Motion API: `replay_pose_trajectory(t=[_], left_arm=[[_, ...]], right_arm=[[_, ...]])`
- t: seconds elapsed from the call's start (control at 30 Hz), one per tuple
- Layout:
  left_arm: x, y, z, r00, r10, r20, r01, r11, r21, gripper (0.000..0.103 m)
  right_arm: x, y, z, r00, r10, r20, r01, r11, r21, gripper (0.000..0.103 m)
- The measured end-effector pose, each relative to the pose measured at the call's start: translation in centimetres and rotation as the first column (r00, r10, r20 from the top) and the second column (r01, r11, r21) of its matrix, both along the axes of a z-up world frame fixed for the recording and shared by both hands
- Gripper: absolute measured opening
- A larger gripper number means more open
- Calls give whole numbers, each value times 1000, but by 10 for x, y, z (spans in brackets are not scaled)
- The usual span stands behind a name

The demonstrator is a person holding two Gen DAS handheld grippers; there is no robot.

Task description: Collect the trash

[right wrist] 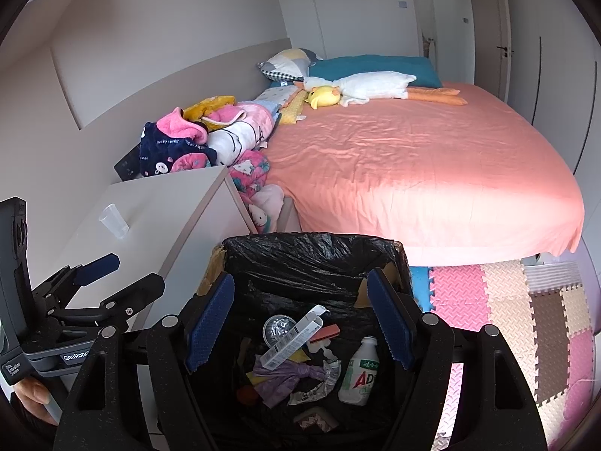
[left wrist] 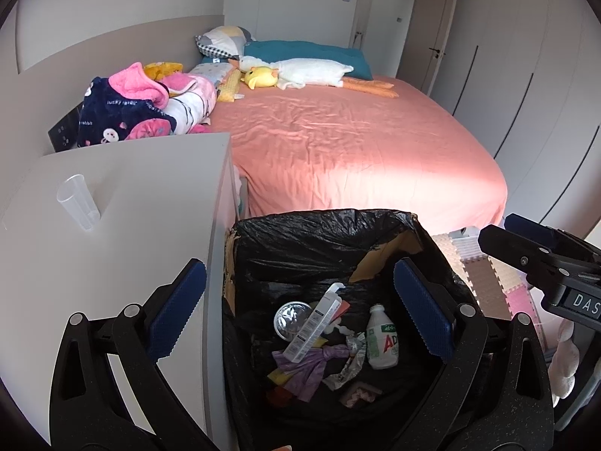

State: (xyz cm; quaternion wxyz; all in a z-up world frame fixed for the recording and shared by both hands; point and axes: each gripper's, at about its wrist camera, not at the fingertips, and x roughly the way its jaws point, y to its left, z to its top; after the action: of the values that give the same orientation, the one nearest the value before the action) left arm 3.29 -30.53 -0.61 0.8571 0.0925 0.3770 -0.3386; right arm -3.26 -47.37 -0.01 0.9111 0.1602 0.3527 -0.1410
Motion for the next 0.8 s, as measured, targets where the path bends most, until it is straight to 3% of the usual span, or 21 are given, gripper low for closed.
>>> replay_pose_trajectory(t=[0.8], left_arm=[[0,0,1,999,-26,-36,25,999,-29,96]], right_arm=[[0,0,-1,1000,2,-3,-2,1000,-2,74]])
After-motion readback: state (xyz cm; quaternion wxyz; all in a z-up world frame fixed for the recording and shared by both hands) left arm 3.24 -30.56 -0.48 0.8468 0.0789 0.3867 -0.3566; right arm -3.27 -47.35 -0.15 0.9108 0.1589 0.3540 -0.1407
